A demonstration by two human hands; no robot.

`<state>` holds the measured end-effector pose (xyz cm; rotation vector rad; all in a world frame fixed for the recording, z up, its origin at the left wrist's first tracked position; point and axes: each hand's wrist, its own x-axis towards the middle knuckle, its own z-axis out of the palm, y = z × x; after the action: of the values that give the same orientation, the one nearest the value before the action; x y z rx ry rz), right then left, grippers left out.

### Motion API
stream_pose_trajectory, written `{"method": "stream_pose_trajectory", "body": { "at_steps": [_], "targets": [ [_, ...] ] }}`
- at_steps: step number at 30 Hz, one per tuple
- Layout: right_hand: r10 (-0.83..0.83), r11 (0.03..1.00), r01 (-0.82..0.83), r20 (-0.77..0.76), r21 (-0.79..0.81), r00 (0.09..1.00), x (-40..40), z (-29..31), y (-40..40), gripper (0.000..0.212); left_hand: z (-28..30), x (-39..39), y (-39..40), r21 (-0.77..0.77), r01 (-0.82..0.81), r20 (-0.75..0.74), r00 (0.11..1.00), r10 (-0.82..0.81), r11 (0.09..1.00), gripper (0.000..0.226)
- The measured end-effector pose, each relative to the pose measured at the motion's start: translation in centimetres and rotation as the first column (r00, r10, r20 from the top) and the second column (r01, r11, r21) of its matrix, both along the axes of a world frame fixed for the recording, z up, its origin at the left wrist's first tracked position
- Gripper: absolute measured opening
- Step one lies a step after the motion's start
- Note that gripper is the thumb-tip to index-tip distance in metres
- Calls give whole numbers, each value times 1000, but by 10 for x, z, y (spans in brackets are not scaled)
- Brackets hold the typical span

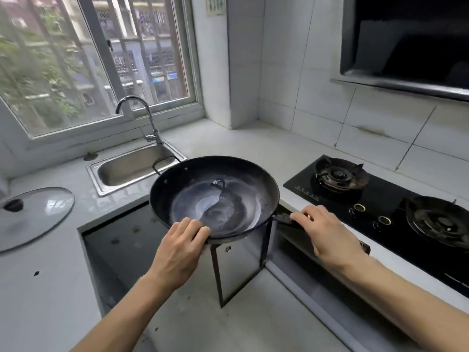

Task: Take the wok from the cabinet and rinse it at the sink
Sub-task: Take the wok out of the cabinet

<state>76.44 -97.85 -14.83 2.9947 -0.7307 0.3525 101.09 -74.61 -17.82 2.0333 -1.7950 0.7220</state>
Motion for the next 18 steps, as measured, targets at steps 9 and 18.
{"method": "stream_pose_trajectory", "body": {
  "at_steps": [9, 18],
  "targets": [
    [-53, 997, 55, 27, -53, 998, 62, 25, -14, 69, 17, 72, -28, -48, 30, -19, 999, -31, 998, 29],
    [-161, 987, 160, -18, -10, 987, 93, 8, -90, 70, 3, 118, -130, -15, 49, -27, 998, -49, 999, 24]
  ]
}}
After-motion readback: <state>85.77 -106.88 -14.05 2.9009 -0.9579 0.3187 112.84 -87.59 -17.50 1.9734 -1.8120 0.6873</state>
